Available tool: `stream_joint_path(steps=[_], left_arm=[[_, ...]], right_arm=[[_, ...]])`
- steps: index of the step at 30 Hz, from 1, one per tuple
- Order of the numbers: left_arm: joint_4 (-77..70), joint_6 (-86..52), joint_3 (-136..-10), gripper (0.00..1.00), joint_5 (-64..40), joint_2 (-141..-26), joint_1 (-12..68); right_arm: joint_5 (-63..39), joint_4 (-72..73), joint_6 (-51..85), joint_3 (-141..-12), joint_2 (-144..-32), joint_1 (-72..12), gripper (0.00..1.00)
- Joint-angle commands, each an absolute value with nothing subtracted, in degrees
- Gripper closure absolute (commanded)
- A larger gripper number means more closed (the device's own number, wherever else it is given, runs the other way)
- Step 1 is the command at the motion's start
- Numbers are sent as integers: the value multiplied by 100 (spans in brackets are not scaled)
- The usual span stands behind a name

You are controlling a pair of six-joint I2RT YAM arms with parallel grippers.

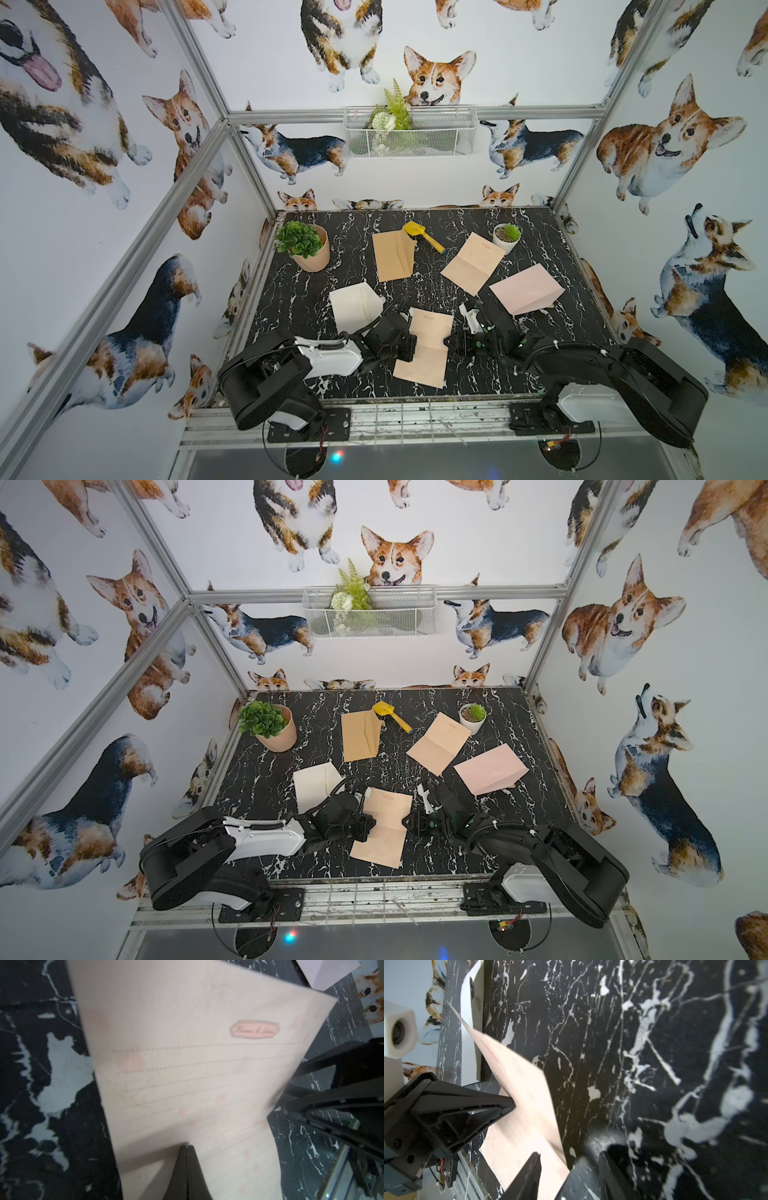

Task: Take the letter paper out of the envelope
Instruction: Pick up the letter paper from the center of the board.

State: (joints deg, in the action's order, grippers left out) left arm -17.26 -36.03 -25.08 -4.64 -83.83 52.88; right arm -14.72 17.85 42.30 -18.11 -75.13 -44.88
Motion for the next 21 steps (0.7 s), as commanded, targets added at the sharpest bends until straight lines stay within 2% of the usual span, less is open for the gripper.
stream_joint_path(steps=[1, 7, 10, 15, 21], left_arm=[[-1688, -3678, -2471, 100, -489, -8324, 5291], [-1628, -3656, -2530, 100, -449, -8314, 5291], [-1629, -3646, -2551, 100, -483, -8298, 5289], [-1538, -3647, -2484, 100, -402, -8121, 5291], [-1295, -3609, -2392, 100, -215, -7754, 5289]], right_arm=[[-1790, 2526, 4518, -1828, -8156, -4490, 52], [-2003, 3465, 4684, -2011, -9025, -4484, 82], [-2027, 3375, 4591, -2215, -9237, -4470, 90], [-2121, 3404, 4548, -2342, -9412, -4376, 100], [-2379, 3501, 4491, -2342, -9407, -3890, 100]])
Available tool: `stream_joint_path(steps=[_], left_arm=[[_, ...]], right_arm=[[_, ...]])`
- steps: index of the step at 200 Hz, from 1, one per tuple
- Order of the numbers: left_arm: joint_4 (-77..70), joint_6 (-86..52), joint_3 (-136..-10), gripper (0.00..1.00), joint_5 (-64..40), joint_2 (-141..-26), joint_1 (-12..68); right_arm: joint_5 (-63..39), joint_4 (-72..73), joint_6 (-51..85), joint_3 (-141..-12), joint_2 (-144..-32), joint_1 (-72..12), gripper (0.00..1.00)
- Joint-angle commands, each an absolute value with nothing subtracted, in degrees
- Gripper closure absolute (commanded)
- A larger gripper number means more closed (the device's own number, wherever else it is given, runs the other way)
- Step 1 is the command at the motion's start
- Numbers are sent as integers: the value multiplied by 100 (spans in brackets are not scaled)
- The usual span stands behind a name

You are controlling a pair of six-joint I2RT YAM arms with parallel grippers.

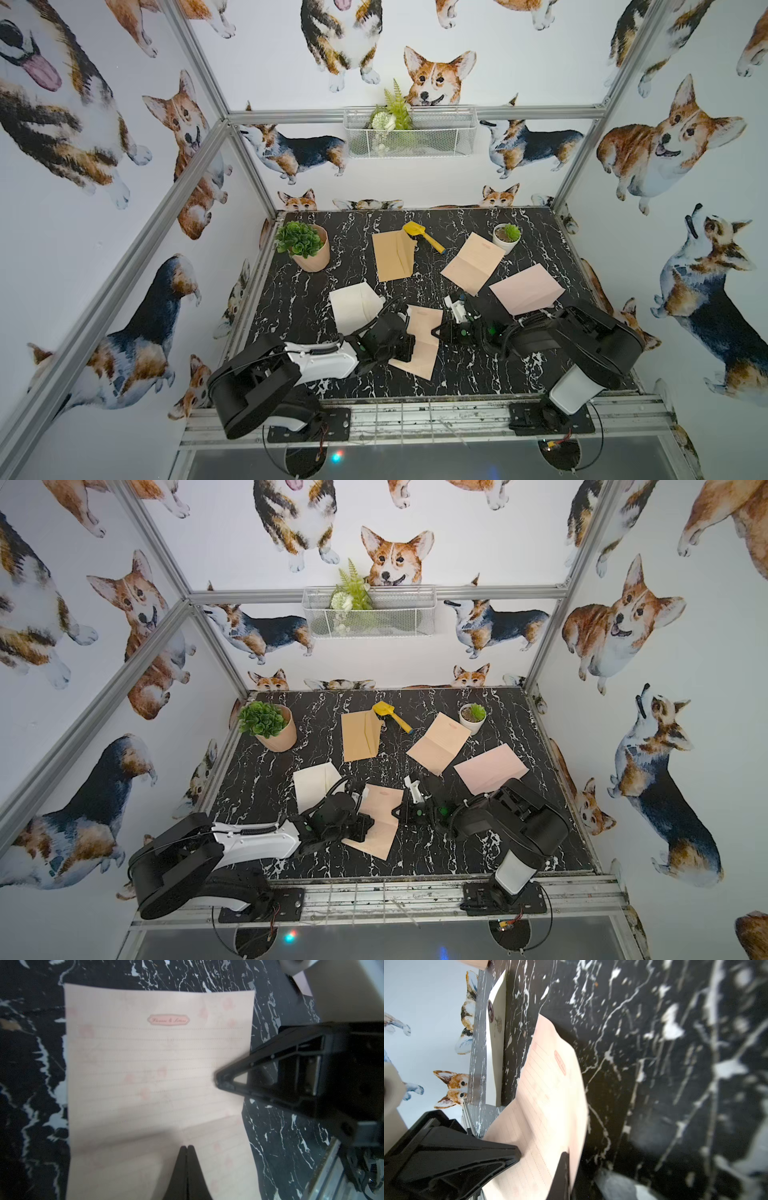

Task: Take the letter paper out of the envelope
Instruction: Pick up the letter paper from the center of the board.

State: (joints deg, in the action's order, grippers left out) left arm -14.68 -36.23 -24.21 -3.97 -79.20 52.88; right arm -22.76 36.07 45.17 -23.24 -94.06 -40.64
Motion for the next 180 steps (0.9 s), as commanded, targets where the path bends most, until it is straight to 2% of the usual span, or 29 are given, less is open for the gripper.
stream_joint_path(steps=[1, 95, 180], left_arm=[[-1232, -3591, -2397, 100, -175, -7697, 5290], [-197, -3482, -2081, 97, 617, -6177, 5274], [656, -3637, -1619, 95, 976, -4594, 5238]], right_arm=[[-2390, 3478, 4474, -2352, -9392, -3835, 100], [-2132, 2527, 3797, -3191, -9415, -3150, 100], [-1421, 2266, 3442, -3931, -9738, -3120, 100]])
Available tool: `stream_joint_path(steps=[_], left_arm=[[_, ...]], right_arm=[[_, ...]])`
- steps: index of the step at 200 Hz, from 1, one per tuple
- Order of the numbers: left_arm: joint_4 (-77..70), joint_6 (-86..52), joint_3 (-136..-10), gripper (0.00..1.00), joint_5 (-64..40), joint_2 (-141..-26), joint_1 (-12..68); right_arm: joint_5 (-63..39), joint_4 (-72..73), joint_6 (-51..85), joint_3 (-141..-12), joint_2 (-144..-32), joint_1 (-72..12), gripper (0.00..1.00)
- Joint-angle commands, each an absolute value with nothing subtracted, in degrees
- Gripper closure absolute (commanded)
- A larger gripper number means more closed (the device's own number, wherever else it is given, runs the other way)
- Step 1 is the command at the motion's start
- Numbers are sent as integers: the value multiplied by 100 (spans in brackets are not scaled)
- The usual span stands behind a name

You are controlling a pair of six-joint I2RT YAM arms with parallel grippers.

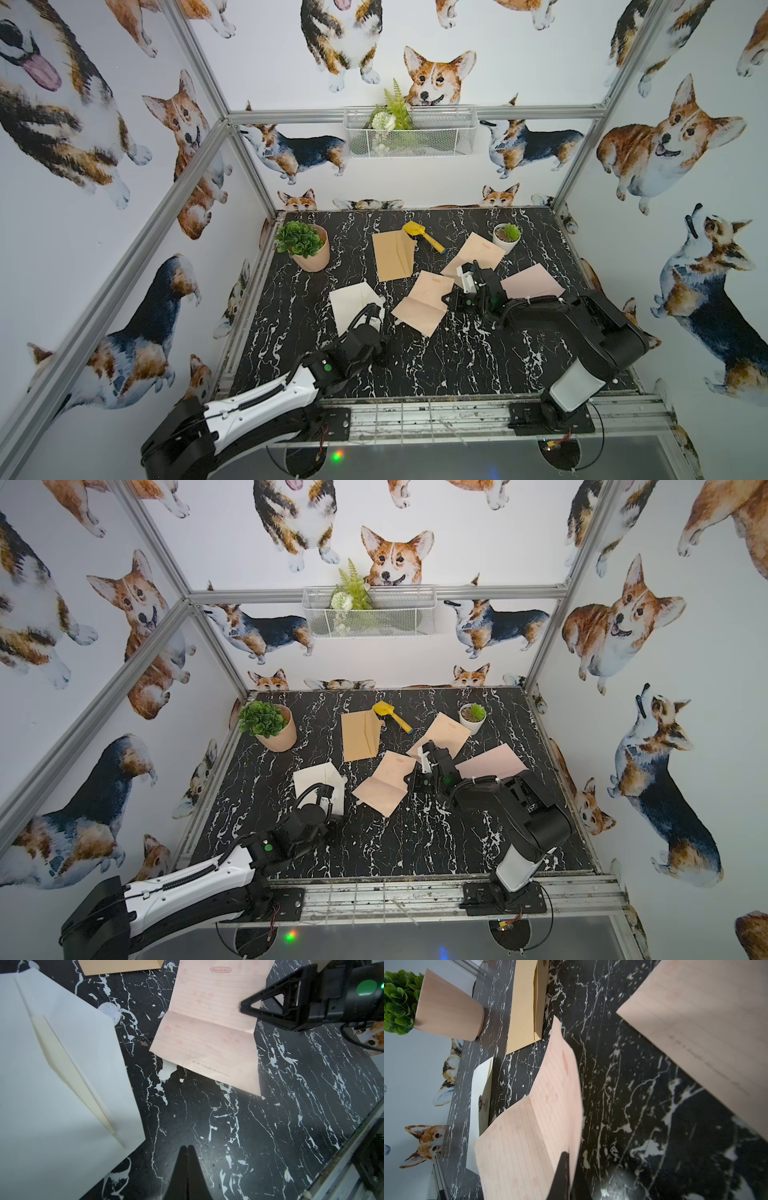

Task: Take the letter paper out of the envelope
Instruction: Pick up the letter paper from the center of the board, then place the letter paper at the center of the board.

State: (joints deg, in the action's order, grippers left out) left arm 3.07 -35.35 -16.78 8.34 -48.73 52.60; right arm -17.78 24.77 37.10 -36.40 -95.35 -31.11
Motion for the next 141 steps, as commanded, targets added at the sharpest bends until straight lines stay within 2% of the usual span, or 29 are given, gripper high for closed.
stream_joint_path(steps=[1, 79, 95, 115, 141], left_arm=[[662, -3638, -1618, 95, 980, -4582, 5238], [958, -3696, -1558, 95, 1065, -4284, 5212], [958, -3716, -1543, 95, 1072, -4265, 5209], [954, -3735, -1524, 95, 1090, -4261, 5204], [947, -3747, -1516, 95, 1099, -4260, 5203]], right_arm=[[-1418, 2258, 3435, -3943, -9747, -3125, 100], [-915, 2427, 3281, -4403, -10282, -3125, 100], [-914, 2447, 3278, -4453, -10300, -3120, 97], [-923, 2485, 3304, -4492, -10307, -3120, 90], [-957, 2446, 3313, -4522, -10276, -3121, 72]])
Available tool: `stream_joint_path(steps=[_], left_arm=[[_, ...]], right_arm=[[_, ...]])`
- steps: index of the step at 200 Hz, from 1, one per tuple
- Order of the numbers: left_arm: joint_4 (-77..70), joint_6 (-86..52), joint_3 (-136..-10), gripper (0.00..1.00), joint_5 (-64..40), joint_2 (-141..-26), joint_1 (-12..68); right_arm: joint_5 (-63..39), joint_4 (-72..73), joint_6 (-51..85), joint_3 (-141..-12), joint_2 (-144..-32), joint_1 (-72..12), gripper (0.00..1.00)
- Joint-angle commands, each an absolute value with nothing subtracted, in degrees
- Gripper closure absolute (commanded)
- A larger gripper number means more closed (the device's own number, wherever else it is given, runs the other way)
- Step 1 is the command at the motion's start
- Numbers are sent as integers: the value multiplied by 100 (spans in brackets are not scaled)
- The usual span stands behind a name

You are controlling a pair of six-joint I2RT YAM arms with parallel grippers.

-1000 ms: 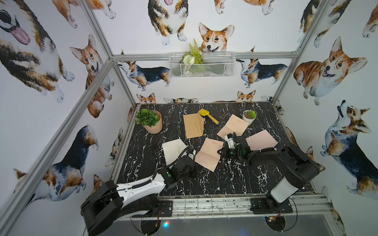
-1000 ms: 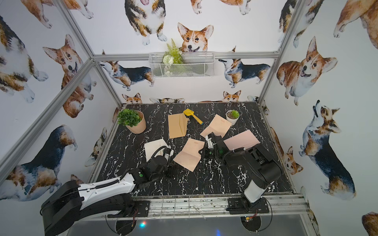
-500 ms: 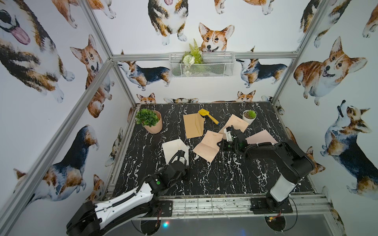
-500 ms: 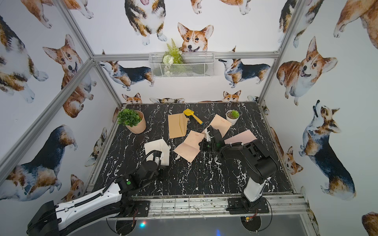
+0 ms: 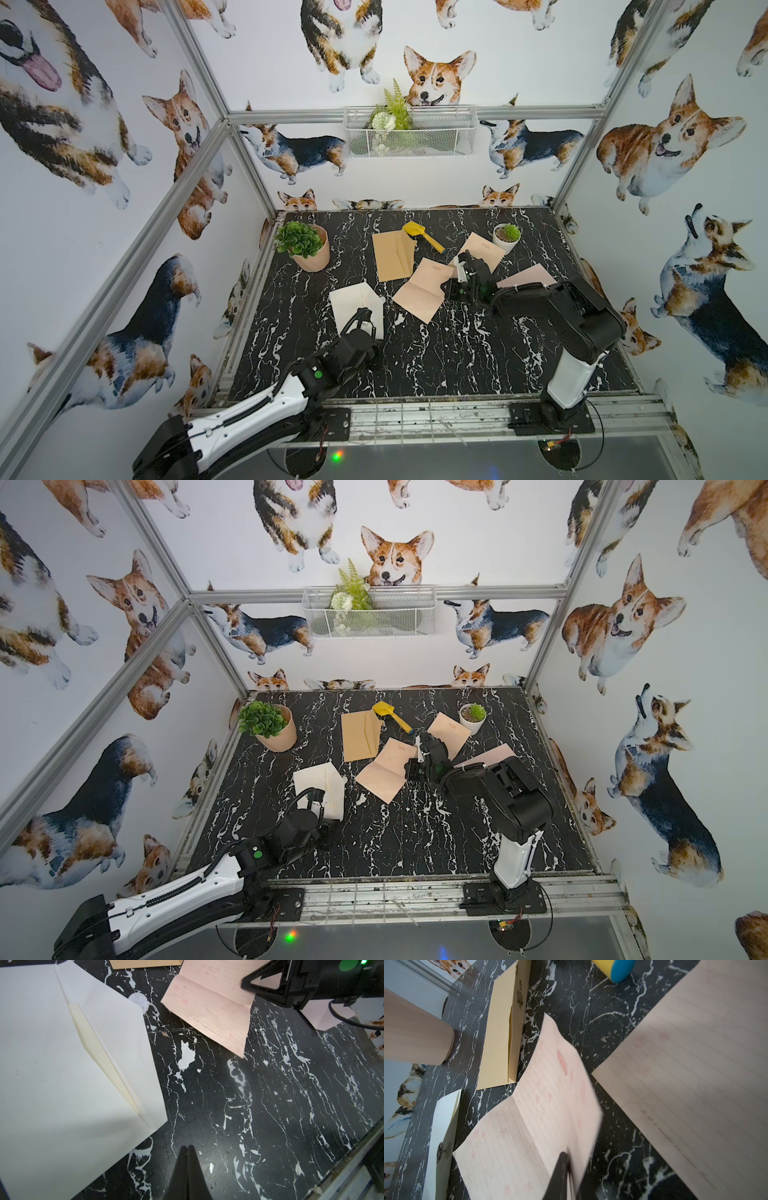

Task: Take the letter paper out of the envelope
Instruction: Place the letter paper at the center of the board.

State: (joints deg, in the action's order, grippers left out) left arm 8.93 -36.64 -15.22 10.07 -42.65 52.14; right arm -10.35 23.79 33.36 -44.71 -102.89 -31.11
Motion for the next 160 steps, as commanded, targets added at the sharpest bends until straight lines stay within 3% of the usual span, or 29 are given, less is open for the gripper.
stream_joint_path(steps=[1, 30, 74, 94, 123, 145, 160], left_arm=[[948, -3750, -1518, 95, 1099, -4257, 5203], [1002, -3751, -1502, 95, 1149, -4213, 5203], [881, -3620, -1478, 94, 1248, -4162, 5076], [669, -3431, -1511, 94, 1210, -4351, 4900], [19, -2944, -1752, 93, 635, -5353, 4307], [-29, -2534, -2429, 100, -116, -6431, 3608], [-373, -2445, -2674, 100, -539, -6785, 3153]], right_arm=[[-962, 2444, 3313, -4520, -10271, -3125, 71], [-954, 2423, 3315, -4276, -9969, -3120, 57], [-651, 1897, 3154, -3617, -8857, -3183, 53], [17, 1229, 2937, -3472, -8092, -3742, 52], [679, 528, 2689, -3661, -7584, -4853, 48], [65, 612, 3048, -3797, -7818, -4990, 48], [-297, 834, 3269, -3885, -8168, -5067, 48]])
